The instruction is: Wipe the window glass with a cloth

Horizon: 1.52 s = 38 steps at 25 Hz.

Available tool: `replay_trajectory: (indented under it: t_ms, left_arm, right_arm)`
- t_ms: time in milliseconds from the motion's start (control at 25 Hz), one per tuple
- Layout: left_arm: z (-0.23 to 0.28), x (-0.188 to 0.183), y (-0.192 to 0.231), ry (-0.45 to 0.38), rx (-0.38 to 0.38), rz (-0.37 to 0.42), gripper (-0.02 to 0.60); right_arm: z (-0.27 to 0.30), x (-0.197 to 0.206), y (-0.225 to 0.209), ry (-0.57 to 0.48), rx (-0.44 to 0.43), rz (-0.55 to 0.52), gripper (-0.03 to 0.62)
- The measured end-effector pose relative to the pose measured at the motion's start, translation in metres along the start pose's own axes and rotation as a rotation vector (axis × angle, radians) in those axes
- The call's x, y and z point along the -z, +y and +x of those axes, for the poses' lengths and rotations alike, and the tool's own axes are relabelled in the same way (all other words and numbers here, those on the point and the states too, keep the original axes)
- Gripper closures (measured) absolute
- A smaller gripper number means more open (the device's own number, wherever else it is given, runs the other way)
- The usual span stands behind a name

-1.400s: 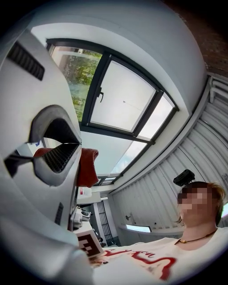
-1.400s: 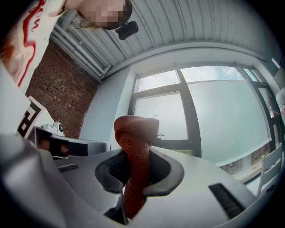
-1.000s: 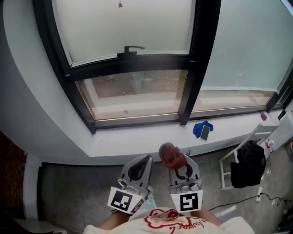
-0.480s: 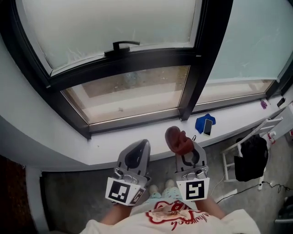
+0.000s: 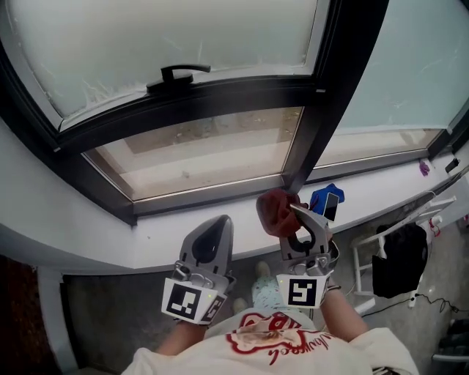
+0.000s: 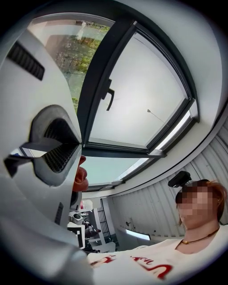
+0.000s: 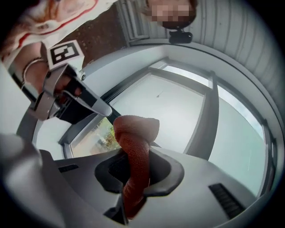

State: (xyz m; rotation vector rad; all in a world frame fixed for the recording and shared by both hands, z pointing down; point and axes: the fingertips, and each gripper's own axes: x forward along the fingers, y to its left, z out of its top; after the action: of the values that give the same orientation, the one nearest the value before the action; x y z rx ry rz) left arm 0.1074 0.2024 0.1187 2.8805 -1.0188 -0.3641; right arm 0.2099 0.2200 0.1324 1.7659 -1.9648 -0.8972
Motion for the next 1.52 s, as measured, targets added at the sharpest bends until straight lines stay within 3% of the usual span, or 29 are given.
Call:
replay_trajectory:
  t_ms: [360, 680, 880, 1200, 1520]
  left_arm:
    - [0.112, 0.02, 0.031, 0.012, -0.046, 0.023, 0.56]
    - [0.153, 0.031, 0.061, 0.051, -0.131, 0.047, 0.56]
    - [0.155, 0.045, 0.08, 0.109, -0.122, 0.025, 0.56]
    - [0.153, 0.058, 0.104, 0.164, -0.105, 0.017, 0.56]
    - [0.15, 0.062, 0.114, 0.172, -0.097, 0.013, 0.56]
  right_arm:
    - [0.121, 0.109, -0.051, -0.016, -0.081, -0.536, 0.52]
    - [0.21, 0.205, -0.064, 0.046, -0.192, -0.761, 0.521]
    - [0.246, 0.236, -0.067, 0.121, -0.16, -0.824, 0.522]
    - [0.279, 0.253, -0.072, 0.204, -0.122, -0.891, 0.522]
    - [0.284, 0.281, -0.072, 0.337, -0.132, -0.882, 0.521]
